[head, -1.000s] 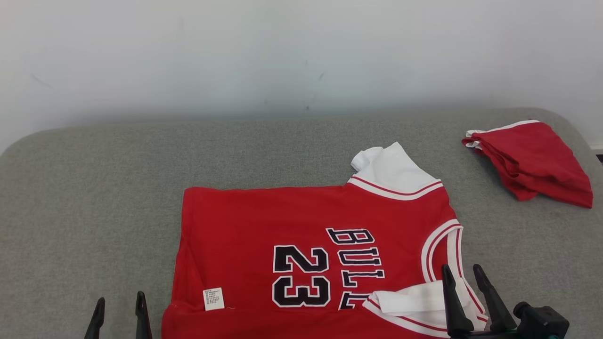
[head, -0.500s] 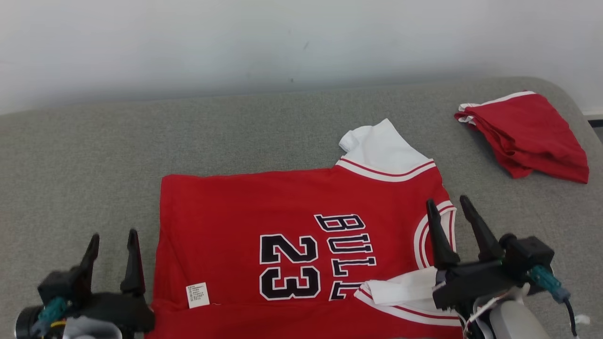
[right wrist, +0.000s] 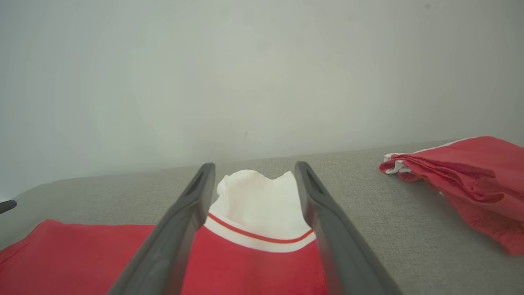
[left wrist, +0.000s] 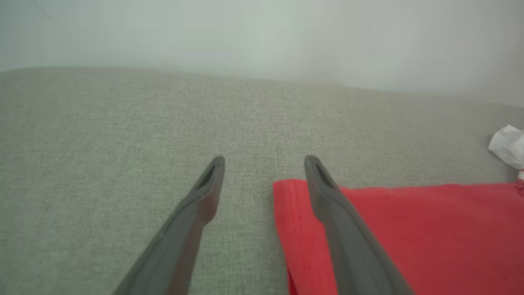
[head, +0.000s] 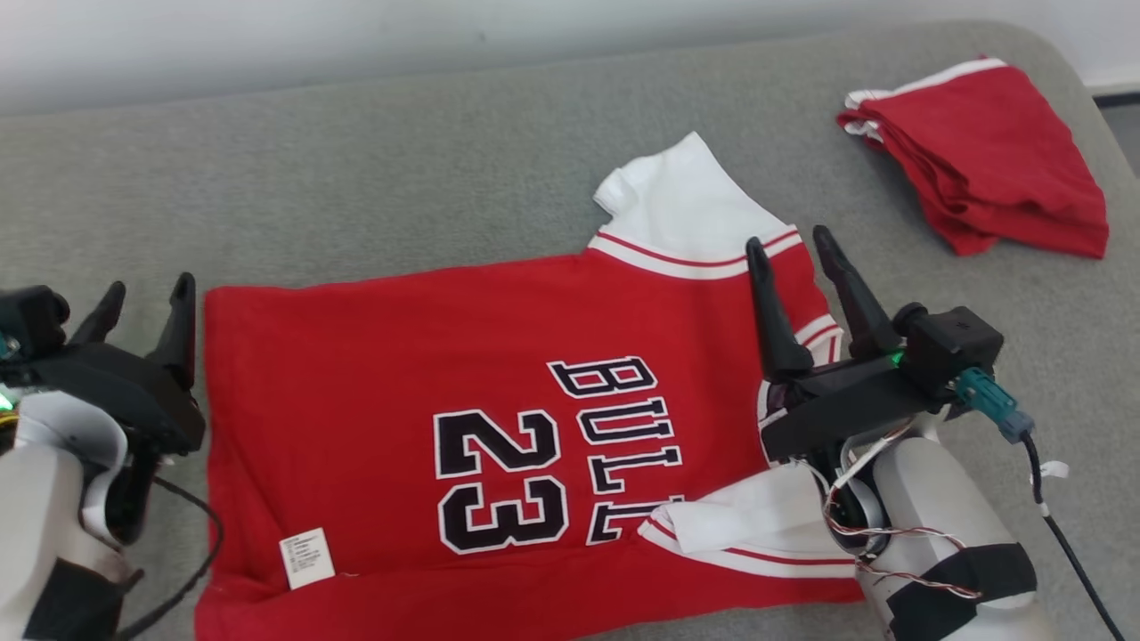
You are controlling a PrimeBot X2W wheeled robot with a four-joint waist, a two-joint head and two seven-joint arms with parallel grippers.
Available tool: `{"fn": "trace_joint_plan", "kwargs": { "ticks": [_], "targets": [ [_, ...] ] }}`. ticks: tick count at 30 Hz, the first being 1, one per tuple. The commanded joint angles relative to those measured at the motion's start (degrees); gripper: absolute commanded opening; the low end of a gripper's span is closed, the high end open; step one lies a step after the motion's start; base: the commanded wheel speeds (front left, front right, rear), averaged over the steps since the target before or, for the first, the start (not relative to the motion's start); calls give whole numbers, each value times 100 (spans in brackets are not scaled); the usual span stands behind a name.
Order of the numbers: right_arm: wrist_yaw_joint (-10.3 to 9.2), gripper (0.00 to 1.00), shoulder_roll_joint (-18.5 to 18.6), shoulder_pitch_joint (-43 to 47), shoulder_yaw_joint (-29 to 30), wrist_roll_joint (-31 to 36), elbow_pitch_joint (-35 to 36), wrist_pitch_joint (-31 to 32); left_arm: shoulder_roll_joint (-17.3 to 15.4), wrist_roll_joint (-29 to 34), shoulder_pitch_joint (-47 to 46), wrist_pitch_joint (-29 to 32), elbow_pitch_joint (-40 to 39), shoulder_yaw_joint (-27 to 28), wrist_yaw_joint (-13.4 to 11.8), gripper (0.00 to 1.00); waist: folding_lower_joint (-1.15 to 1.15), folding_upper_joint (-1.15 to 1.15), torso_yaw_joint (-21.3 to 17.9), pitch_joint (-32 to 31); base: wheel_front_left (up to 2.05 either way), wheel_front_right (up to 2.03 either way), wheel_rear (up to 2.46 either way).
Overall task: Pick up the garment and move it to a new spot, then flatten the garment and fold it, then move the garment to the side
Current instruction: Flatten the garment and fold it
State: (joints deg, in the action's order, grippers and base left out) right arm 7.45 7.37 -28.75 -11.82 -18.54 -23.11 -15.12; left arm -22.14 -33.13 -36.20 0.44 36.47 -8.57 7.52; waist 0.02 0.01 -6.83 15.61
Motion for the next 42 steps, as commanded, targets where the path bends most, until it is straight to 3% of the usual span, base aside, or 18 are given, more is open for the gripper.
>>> {"fn": "trace_joint_plan", "kwargs": {
  "ticks": [1, 8, 16, 17, 19, 30, 42],
  "targets": [
    [7, 100, -66, -81, -43, -23, -49, -7, -110, -135, -156, 94, 108, -97, -11, 100, -2, -1, -280, 294, 0, 0, 0],
    [7, 100, -143, -162, -59, -80, -164, -7, -301, -494, -402, 312, 529, -413, -11, 100, -2, -1, -395, 351, 0, 0, 0],
    [7, 100, -83, -196, -56, -55, -223, -7, -212, -962, -506, 479, 904, -667, -11, 100, -2, -1, -393, 349, 0, 0, 0],
    [7, 100, -75, -204, -59, -49, -233, -7, -196, -1043, -523, 505, 926, -682, -11, 75, -2, -1, -385, 356, 0, 0, 0],
    [7, 100, -57, -245, -82, -30, -270, -7, -196, -1133, -576, 515, 901, -799, -10, 0, -2, -1, -365, 374, 0, 0, 0],
    [7, 100, 263, -864, -460, -170, -1240, 66, -262, -1497, -477, -154, 529, -1211, -11, 0, -2, -1, -57, 266, 0, 0, 0],
    [7, 100, 881, -2886, -835, -231, -2861, 1440, -2, -1400, -553, -968, -293, -1877, -10, 0, -2, -1, 757, 530, 0, 0, 0]
  ]
}}
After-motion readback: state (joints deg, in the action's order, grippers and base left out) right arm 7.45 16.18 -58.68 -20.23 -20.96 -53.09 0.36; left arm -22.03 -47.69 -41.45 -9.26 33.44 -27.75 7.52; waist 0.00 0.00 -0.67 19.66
